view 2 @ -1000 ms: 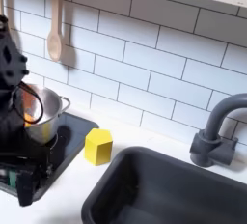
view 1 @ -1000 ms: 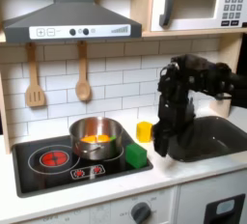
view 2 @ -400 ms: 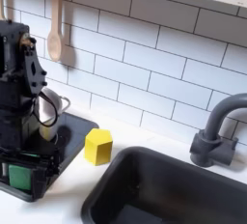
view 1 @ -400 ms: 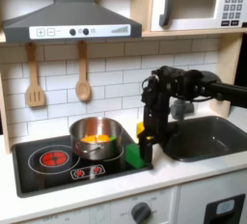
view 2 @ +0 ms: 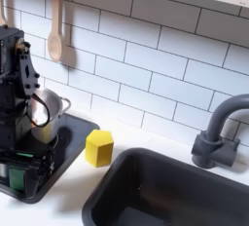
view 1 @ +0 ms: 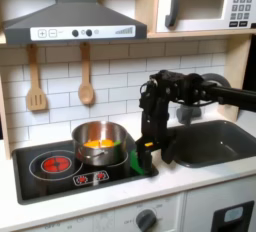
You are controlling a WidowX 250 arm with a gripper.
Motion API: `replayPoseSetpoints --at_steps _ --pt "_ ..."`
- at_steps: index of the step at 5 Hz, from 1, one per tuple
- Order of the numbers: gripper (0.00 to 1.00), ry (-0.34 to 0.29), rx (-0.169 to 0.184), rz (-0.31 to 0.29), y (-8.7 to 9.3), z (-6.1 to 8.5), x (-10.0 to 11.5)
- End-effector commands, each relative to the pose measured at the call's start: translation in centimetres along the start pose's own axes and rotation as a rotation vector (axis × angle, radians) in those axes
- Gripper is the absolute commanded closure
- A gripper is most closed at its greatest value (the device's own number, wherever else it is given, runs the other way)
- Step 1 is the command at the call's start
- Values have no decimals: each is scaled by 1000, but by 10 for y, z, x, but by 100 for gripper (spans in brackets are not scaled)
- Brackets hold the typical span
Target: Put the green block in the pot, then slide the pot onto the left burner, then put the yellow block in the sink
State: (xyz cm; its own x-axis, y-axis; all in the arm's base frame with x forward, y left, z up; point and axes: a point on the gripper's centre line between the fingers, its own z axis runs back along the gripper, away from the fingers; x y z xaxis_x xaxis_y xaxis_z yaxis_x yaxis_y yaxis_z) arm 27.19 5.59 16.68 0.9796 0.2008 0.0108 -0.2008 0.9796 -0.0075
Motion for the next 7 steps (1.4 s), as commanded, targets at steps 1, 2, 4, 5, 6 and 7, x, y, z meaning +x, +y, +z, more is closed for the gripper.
replayPoseSetpoints --at_steps 1,2,4,5,6,7 --pt "0 -16 1 0 4 0 10" --pt "0 -3 5 -6 3 -8 17" --pt "0 -10 -1 -1 -1 -17 31" --pt "0 -24 8 -22 -7 -23 36" --pt "0 -44 13 -22 -7 -26 39" --pt "0 -95 44 -33 -9 -25 44"
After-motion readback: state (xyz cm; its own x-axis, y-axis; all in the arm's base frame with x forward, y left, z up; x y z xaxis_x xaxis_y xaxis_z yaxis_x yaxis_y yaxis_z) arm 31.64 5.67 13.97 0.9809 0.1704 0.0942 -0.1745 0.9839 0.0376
